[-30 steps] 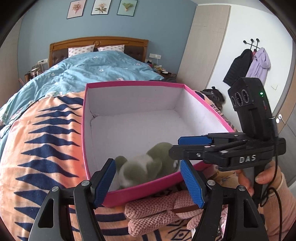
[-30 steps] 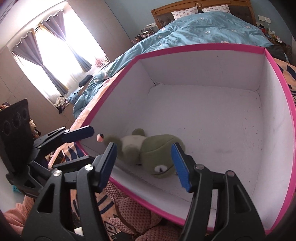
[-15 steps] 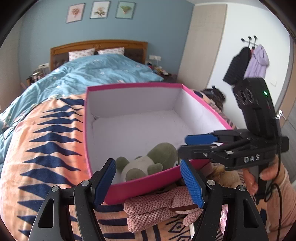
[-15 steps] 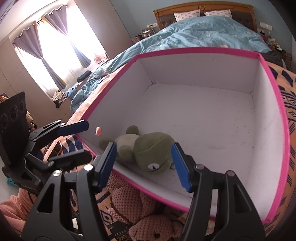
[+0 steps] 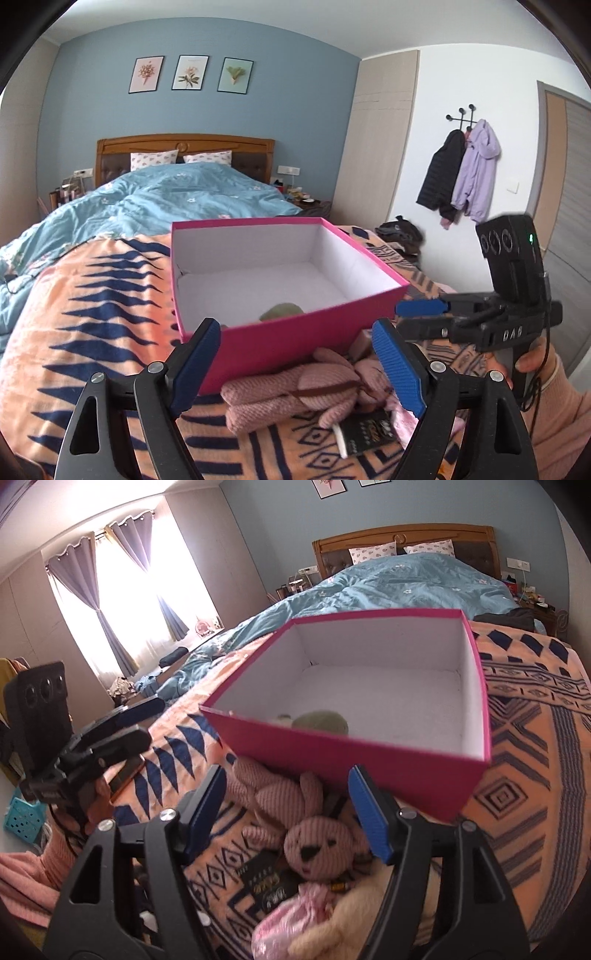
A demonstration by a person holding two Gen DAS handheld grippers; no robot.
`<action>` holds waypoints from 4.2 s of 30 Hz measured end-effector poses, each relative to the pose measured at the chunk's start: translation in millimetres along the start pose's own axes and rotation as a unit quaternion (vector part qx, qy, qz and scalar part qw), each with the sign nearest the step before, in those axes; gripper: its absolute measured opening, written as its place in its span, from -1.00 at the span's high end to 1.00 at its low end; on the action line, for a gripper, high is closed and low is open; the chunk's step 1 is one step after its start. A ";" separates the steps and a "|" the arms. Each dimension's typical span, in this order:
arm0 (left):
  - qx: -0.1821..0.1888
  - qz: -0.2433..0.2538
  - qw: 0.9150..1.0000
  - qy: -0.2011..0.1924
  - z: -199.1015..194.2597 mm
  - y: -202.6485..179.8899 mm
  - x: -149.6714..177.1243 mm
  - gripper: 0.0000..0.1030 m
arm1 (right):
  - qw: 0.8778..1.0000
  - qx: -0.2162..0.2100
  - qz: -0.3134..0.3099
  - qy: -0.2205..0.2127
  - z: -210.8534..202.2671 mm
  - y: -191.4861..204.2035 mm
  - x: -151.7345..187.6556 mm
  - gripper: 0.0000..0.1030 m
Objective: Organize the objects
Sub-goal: 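Move both grippers back to the pile and close on the pink knitted bear, then lift the pink knitted bear toward the magenta box, then lower the pink knitted bear into the box and open both grippers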
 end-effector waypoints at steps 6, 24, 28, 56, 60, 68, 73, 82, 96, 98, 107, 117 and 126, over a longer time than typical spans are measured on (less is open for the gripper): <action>0.036 -0.006 0.999 0.010 -2.3 -7.4 21.5 -0.66 | 0.998 0.044 -0.023 0.044 12.1 6.5 38.1 -0.36; 0.042 -0.012 0.996 0.080 32.3 -6.3 56.3 -0.66 | 0.987 0.125 -0.075 0.067 48.5 23.4 64.9 -0.29; 0.046 -0.014 0.995 0.085 34.5 -4.2 58.3 -0.66 | 0.988 0.123 -0.064 0.066 45.4 14.7 64.0 -0.02; 0.054 -0.043 0.980 0.187 65.2 9.4 81.2 -0.29 | 0.994 0.067 -0.032 0.077 36.2 7.5 61.5 -0.15; 0.065 -0.046 0.978 0.195 68.1 8.1 82.1 -0.28 | 0.995 0.061 -0.022 0.075 34.6 2.0 60.0 0.08; 0.083 -0.032 0.982 0.169 53.9 -7.1 71.8 -0.12 | 0.997 0.030 -0.006 0.066 21.2 5.8 54.0 0.09; 0.084 -0.021 0.985 0.147 38.9 -17.3 57.1 -0.12 | 0.999 0.024 -0.013 0.047 4.0 12.4 45.5 0.09; 0.074 0.011 0.993 0.086 7.8 -29.7 12.0 -0.12 | 0.999 0.016 -0.039 -0.005 -30.1 29.2 11.7 0.09; 0.026 0.027 0.998 0.041 29.6 -3.9 -68.1 -0.13 | 0.996 0.016 -0.064 -0.067 -24.6 20.8 -79.0 0.09; 0.022 0.022 0.998 0.046 38.6 3.8 -72.2 -0.13 | 0.996 0.016 -0.061 -0.063 -16.8 17.9 -85.8 0.09; 0.005 -0.027 0.996 0.087 84.4 52.6 -71.3 -0.13 | 0.998 0.025 -0.050 -0.013 46.1 -1.5 -102.5 0.08; -0.021 -0.068 0.988 0.134 121.5 79.2 -54.5 -0.13 | 0.998 0.031 -0.026 0.048 101.1 -21.5 -104.4 0.07; -0.070 -0.054 0.986 0.141 128.1 74.1 -52.0 -0.13 | 0.994 0.064 -0.021 0.083 129.6 -19.1 -98.7 0.04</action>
Point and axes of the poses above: each gripper's, at about its wrist camera, not at the fingertips, and z roughly the way its jaws point, y to its left, x to its underside, the point moved 1 cm from there along z, roughly the way its jaws point, and after that the axes turned 12 degrees about x, right-handed, at the moved point
